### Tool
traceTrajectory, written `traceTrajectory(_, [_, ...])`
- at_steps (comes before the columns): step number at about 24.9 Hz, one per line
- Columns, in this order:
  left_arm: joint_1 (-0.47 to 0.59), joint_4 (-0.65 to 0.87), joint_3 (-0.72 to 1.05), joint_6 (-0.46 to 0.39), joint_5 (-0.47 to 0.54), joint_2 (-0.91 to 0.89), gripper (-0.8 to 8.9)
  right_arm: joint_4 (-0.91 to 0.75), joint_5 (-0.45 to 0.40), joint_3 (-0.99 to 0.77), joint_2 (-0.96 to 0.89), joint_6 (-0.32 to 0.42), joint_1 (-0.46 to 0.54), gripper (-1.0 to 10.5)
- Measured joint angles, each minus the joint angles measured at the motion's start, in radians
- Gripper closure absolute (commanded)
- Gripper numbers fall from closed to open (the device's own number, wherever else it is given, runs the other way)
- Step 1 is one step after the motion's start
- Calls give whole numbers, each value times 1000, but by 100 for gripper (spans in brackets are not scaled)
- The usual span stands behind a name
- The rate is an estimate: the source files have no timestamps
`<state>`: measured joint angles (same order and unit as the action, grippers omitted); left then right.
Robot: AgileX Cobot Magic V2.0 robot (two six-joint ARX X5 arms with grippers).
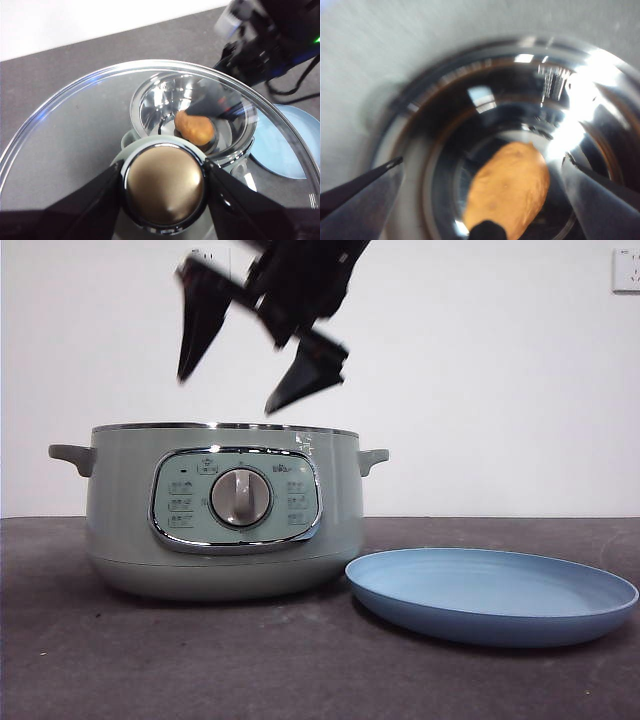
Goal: Take the potato out from the steamer,put the potato on the plate,close the lid
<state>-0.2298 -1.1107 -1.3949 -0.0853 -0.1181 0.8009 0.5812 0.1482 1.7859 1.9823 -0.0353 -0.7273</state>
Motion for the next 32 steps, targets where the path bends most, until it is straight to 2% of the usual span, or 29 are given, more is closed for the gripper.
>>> traceTrajectory(4, [0, -4, 0, 0, 0, 0, 822, -5, -70, 0, 59, 22, -19, 286])
traceTrajectory(12, [0, -4, 0, 0, 0, 0, 822, -7, -100, 0, 117, 29, -18, 294])
traceTrajectory(17, [0, -4, 0, 0, -5, 0, 822, 18, -99, 0, 132, 28, -20, 509])
traceTrajectory(21, [0, -4, 0, 0, -5, 0, 822, 38, -95, 0, 132, 28, -20, 956])
traceTrajectory(28, [0, -4, 0, 0, -5, 0, 822, 37, -97, 2, 105, 28, -20, 959])
traceTrajectory(32, [0, 5, 0, 0, -7, 2, 822, 60, -97, 2, -69, 28, -20, 959])
